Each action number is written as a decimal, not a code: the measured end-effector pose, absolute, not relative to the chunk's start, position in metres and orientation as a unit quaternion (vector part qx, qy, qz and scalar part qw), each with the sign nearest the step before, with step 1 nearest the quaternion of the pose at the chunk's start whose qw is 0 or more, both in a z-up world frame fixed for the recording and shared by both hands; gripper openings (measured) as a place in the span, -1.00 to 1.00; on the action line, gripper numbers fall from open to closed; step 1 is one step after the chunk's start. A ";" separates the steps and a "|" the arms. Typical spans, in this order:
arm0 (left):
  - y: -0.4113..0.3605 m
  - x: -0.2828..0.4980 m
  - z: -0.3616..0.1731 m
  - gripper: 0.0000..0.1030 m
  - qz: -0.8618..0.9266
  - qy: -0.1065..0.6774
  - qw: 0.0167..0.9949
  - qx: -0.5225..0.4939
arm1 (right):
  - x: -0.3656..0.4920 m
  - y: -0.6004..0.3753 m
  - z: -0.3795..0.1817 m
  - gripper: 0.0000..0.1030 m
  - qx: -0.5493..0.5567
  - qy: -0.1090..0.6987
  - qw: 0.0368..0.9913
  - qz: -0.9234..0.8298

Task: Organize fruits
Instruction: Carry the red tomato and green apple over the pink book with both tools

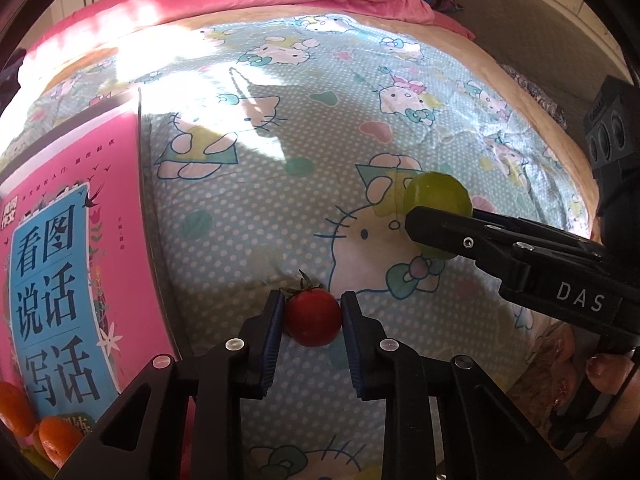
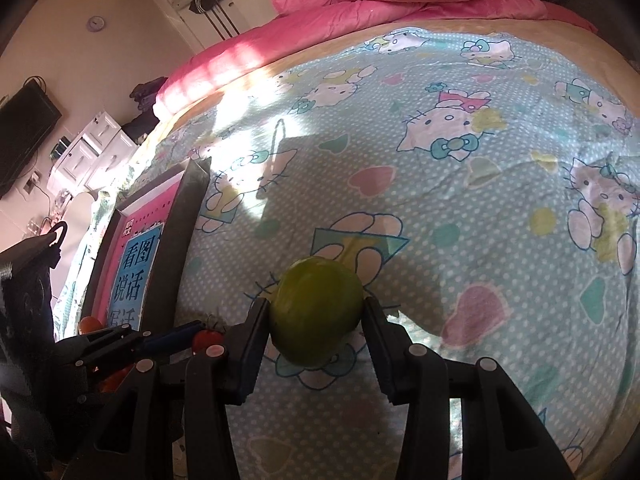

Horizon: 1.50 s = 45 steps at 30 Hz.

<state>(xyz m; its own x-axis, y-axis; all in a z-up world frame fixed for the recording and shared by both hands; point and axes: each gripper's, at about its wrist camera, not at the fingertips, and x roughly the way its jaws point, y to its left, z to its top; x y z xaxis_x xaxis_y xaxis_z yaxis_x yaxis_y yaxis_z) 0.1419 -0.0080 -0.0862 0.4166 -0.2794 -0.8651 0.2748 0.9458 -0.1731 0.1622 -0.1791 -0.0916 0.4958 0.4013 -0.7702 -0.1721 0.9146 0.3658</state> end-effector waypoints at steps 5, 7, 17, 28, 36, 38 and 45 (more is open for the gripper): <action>-0.008 0.137 -0.081 -0.43 -0.167 0.509 0.845 -0.005 | 0.160 -0.178 -0.088 -0.09 0.122 0.468 0.859 0.172; -0.007 0.136 -0.076 -0.43 -0.166 0.504 0.848 -0.006 | 0.159 -0.179 -0.086 -0.09 0.121 0.464 0.860 0.173; 0.020 0.126 -0.044 -0.43 -0.136 0.473 0.870 -0.019 | 0.152 -0.169 -0.068 -0.09 0.124 0.440 0.866 0.202; 0.069 0.111 -0.024 -0.43 -0.091 0.456 0.884 -0.043 | 0.142 -0.128 -0.047 -0.09 0.108 0.410 0.867 0.260; 0.114 0.096 -0.010 -0.43 -0.054 0.442 0.893 -0.066 | 0.131 -0.095 -0.039 -0.09 0.088 0.397 0.864 0.298; 0.124 0.091 -0.009 -0.43 -0.045 0.441 0.893 -0.072 | 0.127 -0.089 -0.038 -0.09 0.081 0.395 0.862 0.308; 0.159 0.075 -0.006 -0.43 -0.014 0.440 0.894 -0.087 | 0.117 -0.067 -0.037 -0.09 0.059 0.394 0.856 0.330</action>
<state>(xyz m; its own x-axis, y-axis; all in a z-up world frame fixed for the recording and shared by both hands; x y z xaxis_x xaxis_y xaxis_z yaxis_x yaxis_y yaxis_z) 0.0752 0.1589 -0.0062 0.6131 -0.1013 -0.7835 -0.0520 0.9844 -0.1680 0.1168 -0.0671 -0.0370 0.4724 0.6110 -0.6352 -0.5185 0.7755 0.3603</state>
